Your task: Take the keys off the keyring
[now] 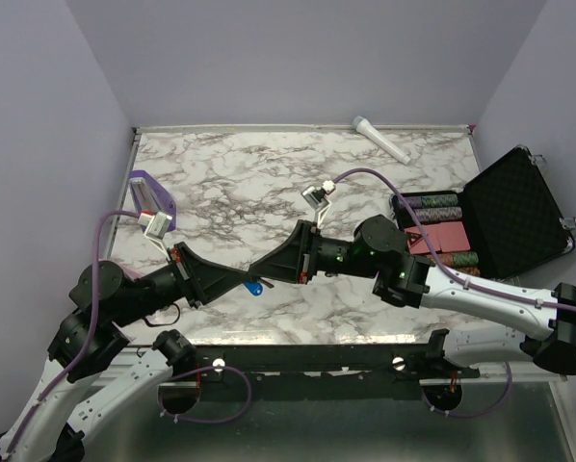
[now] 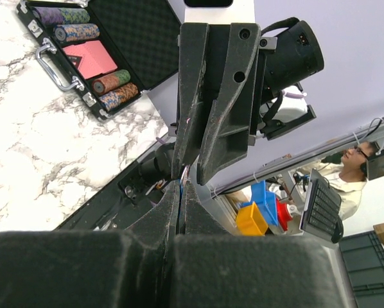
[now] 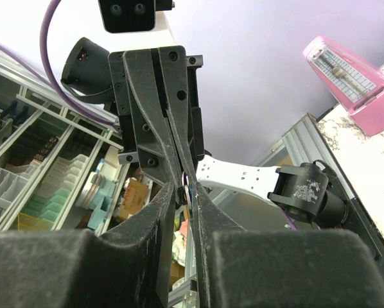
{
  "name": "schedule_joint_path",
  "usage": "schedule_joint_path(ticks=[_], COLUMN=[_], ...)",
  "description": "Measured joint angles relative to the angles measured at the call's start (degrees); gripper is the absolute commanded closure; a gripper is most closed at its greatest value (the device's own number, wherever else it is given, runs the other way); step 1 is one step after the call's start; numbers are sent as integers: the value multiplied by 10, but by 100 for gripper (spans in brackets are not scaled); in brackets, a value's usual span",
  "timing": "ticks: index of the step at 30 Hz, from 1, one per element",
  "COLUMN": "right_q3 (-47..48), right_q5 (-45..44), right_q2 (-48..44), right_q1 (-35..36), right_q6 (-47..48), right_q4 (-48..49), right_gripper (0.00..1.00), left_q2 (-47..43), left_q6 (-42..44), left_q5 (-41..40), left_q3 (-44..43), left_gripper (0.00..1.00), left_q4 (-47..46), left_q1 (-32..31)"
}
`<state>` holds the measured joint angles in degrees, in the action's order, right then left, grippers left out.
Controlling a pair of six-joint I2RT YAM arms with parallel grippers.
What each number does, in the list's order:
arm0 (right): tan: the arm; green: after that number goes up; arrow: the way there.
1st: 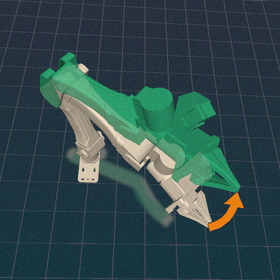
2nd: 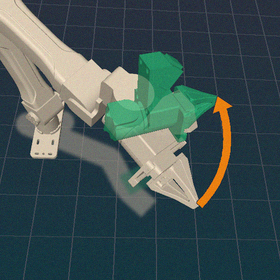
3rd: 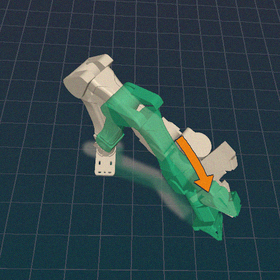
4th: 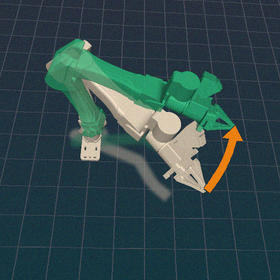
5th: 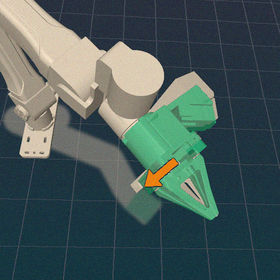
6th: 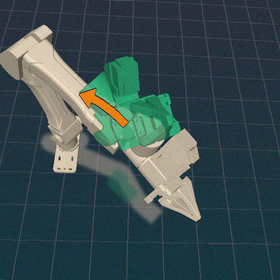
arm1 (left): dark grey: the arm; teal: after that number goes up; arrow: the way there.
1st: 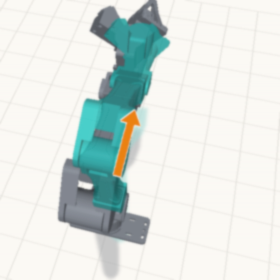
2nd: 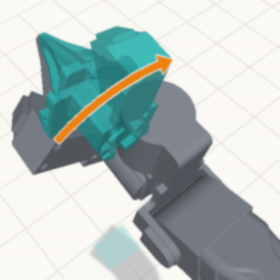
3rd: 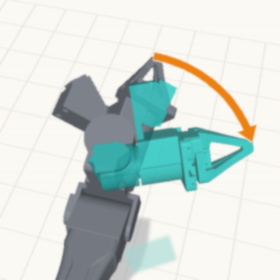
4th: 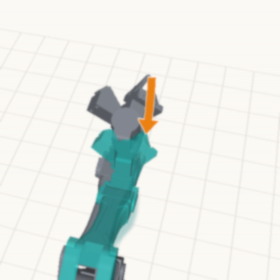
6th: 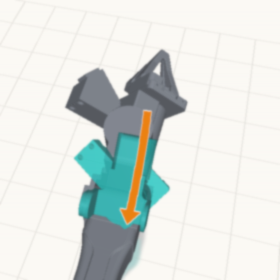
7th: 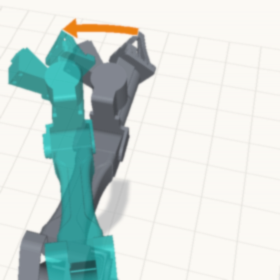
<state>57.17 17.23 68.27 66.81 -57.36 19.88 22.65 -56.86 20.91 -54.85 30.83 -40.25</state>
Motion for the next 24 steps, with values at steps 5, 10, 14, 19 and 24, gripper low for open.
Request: schedule_joint_path(ticks=[5,10,14,19,24], right_q3=[0,0,0,0,0], right_q5=[-2,-3,-7,-9,-10], right_q2=[3,4,4,4,4], right_q1=[0,2,4,4,4], right_q6=[0,0,0,0,2], right_q4=[0,0,0,0,0], right_gripper=[76,72,71,74,78], left_q2=[0,0,0,0,0], left_q6=[0,0,0,0,0], left_q5=[-7,-10,-15,-21,-21], left_q3=[-2,-8,-10,-11,-11], left_gripper=[100,100,100,100,100], left_q4=[9,17,19,19,19], left_q1=[0,0,0,0,0])
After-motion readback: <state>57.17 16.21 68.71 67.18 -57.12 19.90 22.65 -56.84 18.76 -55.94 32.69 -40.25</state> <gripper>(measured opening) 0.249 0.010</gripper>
